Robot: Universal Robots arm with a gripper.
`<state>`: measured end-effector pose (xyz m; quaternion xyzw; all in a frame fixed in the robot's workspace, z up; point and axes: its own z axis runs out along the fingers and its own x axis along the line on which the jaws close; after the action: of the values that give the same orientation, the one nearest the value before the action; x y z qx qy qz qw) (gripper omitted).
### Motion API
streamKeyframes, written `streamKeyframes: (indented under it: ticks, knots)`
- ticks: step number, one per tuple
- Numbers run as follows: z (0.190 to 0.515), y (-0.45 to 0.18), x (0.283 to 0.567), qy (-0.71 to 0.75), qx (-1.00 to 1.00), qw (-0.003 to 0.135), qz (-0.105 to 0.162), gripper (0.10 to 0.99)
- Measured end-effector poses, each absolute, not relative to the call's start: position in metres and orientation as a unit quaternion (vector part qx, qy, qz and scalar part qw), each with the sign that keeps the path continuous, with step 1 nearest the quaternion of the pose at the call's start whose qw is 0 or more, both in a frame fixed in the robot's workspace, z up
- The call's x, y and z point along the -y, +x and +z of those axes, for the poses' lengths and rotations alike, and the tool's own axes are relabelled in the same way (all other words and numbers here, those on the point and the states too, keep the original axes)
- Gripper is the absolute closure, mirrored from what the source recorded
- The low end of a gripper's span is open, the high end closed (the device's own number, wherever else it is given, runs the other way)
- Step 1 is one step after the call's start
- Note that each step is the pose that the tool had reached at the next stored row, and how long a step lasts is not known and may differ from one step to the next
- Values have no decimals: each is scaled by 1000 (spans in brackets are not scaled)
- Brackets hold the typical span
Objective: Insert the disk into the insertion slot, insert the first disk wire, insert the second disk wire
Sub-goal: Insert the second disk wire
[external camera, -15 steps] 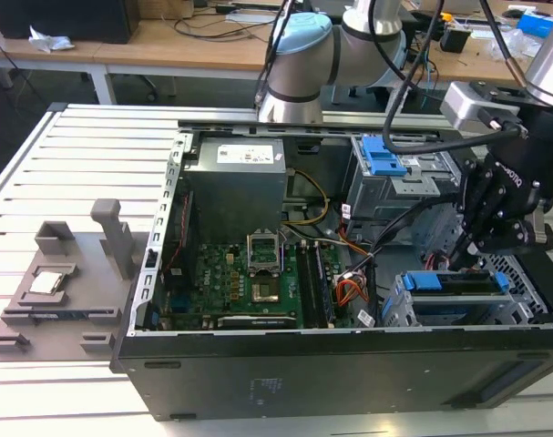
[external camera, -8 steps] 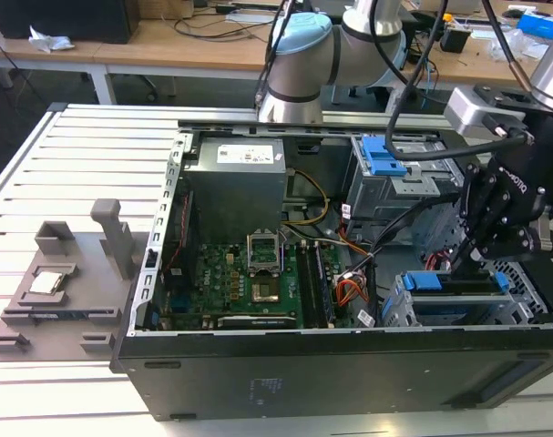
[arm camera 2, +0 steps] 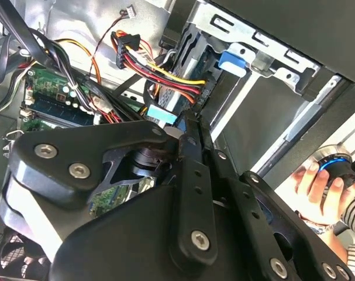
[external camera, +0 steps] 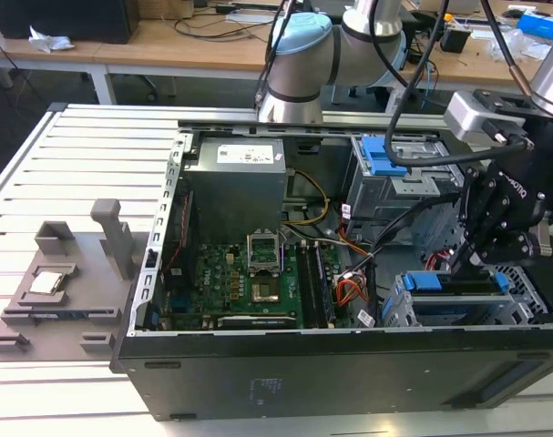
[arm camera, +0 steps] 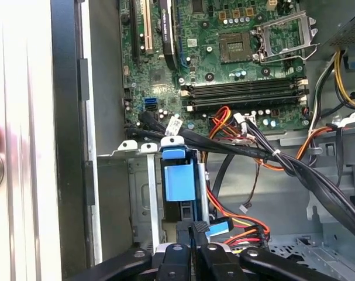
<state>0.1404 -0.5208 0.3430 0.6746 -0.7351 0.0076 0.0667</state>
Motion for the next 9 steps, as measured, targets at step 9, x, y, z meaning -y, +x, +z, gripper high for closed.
streamKeyframes:
  ticks: [9]
  knots:
    - [343,145,521,677,733,65,6,941]
